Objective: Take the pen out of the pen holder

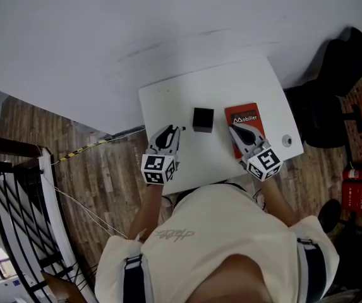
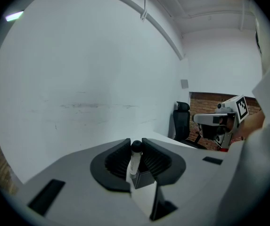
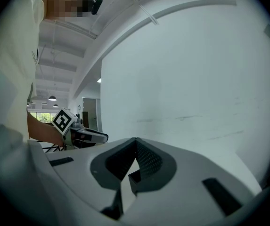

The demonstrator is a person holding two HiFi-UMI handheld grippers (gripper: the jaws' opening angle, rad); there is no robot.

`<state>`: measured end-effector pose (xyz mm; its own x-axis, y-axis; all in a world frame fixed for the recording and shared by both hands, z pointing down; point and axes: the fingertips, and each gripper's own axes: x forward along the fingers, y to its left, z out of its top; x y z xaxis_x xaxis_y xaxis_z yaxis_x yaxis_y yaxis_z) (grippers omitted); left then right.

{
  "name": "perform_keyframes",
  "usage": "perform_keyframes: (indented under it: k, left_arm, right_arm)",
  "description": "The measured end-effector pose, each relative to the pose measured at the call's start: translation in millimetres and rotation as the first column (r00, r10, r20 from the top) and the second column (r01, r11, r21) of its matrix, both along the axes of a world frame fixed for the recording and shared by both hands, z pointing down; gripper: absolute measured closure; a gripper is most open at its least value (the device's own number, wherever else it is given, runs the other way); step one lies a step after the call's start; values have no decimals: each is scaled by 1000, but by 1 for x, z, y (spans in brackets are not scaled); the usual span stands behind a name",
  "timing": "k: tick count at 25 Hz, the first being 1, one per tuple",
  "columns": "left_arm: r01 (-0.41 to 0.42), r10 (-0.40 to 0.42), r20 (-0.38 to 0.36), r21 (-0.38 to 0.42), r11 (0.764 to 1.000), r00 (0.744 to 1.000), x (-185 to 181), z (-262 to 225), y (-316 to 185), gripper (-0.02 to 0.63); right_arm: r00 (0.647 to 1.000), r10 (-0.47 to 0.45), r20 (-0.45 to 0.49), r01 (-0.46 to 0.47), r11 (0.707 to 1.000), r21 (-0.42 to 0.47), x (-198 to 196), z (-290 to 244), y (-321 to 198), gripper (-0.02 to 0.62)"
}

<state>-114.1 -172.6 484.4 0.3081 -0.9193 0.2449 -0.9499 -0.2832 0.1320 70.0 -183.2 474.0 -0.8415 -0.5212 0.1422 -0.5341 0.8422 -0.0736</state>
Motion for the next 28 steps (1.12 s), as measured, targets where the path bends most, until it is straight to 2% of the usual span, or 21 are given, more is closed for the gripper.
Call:
perform_keyframes:
  k: [28]
  left_arm:
    - [-28,28,-5,17,999,1000,8,-8,-7,520]
  right_arm:
    - [1000,24,11,-24,1000,17,3,-2,7,589]
